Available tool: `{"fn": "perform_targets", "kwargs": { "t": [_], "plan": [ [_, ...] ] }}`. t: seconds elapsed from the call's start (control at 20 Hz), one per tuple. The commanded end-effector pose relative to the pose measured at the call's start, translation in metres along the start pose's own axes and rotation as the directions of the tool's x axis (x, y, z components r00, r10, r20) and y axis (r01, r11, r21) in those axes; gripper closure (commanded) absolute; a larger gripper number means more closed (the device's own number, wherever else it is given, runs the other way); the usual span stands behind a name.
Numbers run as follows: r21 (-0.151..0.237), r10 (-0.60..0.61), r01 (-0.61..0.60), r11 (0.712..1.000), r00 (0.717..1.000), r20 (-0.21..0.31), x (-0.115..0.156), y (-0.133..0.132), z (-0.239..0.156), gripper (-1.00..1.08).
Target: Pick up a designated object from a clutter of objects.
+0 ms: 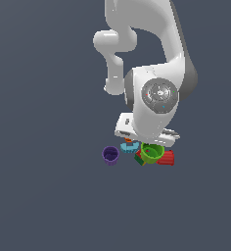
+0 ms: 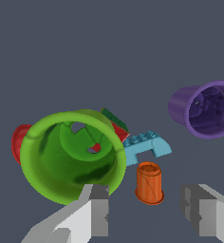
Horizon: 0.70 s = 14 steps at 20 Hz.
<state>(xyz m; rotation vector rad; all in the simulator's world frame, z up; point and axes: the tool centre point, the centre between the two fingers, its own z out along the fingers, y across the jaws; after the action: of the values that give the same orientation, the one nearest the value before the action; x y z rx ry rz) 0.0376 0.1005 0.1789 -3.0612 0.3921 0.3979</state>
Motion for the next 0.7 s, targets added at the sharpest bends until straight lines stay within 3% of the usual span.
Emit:
{"fn": "perform_targets", "kwargs": {
  "t": [0.0,0.65],
  "plan": [
    [-0.002,0.017,-0.017,1.0,1.0,0.018,0.001,-0.007,0.01,-0.2],
    [-0.004,0.03,-0.03,1.0,0.999,0.034,0.0,-0.012,0.032,-0.2]
  ]
}}
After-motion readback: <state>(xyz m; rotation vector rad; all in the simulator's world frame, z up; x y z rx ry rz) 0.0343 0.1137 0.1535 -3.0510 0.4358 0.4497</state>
